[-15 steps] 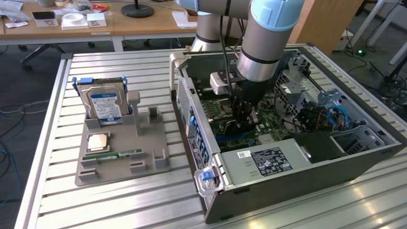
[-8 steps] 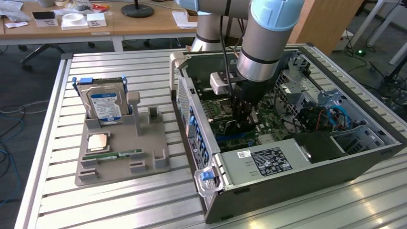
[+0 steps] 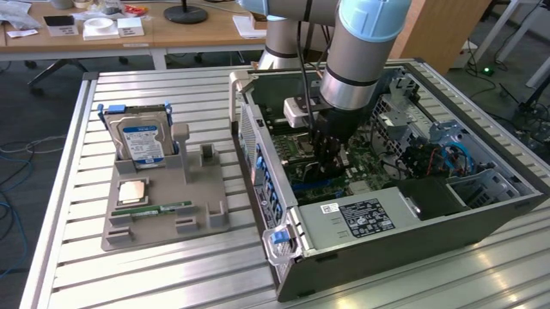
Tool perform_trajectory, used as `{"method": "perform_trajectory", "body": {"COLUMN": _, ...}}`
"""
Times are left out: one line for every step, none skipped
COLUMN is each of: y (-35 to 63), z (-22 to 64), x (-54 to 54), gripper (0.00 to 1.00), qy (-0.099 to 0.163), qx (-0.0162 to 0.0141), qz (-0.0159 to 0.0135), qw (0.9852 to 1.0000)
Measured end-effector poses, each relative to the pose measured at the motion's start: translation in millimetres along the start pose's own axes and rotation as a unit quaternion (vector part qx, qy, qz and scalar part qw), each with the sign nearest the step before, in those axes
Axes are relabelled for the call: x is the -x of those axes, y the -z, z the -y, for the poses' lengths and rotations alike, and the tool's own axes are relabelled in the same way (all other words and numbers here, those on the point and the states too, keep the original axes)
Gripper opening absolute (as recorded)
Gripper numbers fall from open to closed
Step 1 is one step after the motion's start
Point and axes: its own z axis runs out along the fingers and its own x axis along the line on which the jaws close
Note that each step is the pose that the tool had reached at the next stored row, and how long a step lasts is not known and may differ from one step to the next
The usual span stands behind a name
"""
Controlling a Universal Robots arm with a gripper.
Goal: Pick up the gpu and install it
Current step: 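Insert the gpu into the slot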
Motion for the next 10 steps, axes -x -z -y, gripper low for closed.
{"method": "perform_trajectory", "body": {"y": 0.0, "z": 0.0, "x": 0.0, "gripper": 0.26, "qy": 0.0, "qx": 0.0, "qz": 0.0, "qw": 1.0}}
{"method": "perform_trajectory", "body": {"y": 0.0, "z": 0.0, "x": 0.0, "gripper": 0.26, "qy": 0.0, "qx": 0.0, "qz": 0.0, "qw": 1.0}}
{"method": "perform_trajectory", "body": {"y": 0.0, "z": 0.0, "x": 0.0, "gripper": 0.26, "qy": 0.0, "qx": 0.0, "qz": 0.0, "qw": 1.0}}
{"method": "perform_trajectory", "body": {"y": 0.0, "z": 0.0, "x": 0.0, "gripper": 0.26, "qy": 0.0, "qx": 0.0, "qz": 0.0, "qw": 1.0}}
{"method": "perform_trajectory", "body": {"y": 0.0, "z": 0.0, "x": 0.0, "gripper": 0.26, "qy": 0.0, "qx": 0.0, "qz": 0.0, "qw": 1.0}}
{"method": "perform_trajectory", "body": {"y": 0.0, "z": 0.0, "x": 0.0, "gripper": 0.26, "qy": 0.0, "qx": 0.0, "qz": 0.0, "qw": 1.0}}
{"method": "perform_trajectory", "body": {"y": 0.0, "z": 0.0, "x": 0.0, "gripper": 0.26, "qy": 0.0, "qx": 0.0, "qz": 0.0, "qw": 1.0}}
{"method": "perform_trajectory", "body": {"y": 0.0, "z": 0.0, "x": 0.0, "gripper": 0.26, "qy": 0.0, "qx": 0.0, "qz": 0.0, "qw": 1.0}}
{"method": "perform_trajectory", "body": {"y": 0.0, "z": 0.0, "x": 0.0, "gripper": 0.26, "qy": 0.0, "qx": 0.0, "qz": 0.0, "qw": 1.0}}
{"method": "perform_trajectory", "body": {"y": 0.0, "z": 0.0, "x": 0.0, "gripper": 0.26, "qy": 0.0, "qx": 0.0, "qz": 0.0, "qw": 1.0}}
